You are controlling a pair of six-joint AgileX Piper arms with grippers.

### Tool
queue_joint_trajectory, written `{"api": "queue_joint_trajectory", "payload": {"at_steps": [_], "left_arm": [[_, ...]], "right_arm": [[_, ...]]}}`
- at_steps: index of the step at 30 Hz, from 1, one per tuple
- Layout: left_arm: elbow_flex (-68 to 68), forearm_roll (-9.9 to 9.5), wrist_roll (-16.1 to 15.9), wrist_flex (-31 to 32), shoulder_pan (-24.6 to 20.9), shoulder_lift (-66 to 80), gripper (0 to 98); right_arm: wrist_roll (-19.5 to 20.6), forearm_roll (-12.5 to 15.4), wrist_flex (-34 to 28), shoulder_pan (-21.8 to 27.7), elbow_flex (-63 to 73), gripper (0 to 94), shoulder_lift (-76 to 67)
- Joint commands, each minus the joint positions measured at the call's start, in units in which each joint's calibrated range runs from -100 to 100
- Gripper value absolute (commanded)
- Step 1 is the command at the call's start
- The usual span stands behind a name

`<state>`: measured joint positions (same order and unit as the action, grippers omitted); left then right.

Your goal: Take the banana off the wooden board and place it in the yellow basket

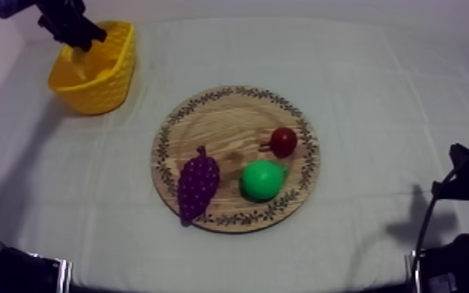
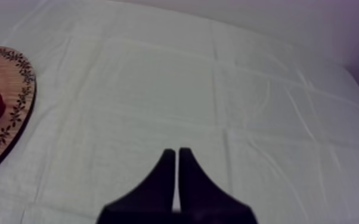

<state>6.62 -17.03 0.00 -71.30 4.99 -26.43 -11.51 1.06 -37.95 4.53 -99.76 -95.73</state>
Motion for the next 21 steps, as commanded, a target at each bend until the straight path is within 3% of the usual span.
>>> {"api": "queue_joint_trajectory", "payload": {"at_steps": [1, 7, 12, 21], "left_arm": [[0.04, 0.35, 0.11, 0.96, -0.16, -1.29, 17.7], [0.82, 1.57, -0.11, 4.17, -0.67, -5.15, 19.3], [0.08, 3.67, -1.55, 8.88, -1.81, -7.81, 24.4], [-2.42, 5.64, -4.17, 12.16, -2.68, -7.63, 39.5]], "right_arm": [[0.01, -0.01, -0.03, -0.01, -0.02, 0.3, -0.02], [0.01, -0.01, -0.03, -0.01, -0.02, 0.3, -0.02], [0.01, -0.01, -0.03, -0.01, -0.02, 0.3, -0.02], [0.01, -0.01, -0.03, -0.01, -0.02, 0.3, -0.02]]}}
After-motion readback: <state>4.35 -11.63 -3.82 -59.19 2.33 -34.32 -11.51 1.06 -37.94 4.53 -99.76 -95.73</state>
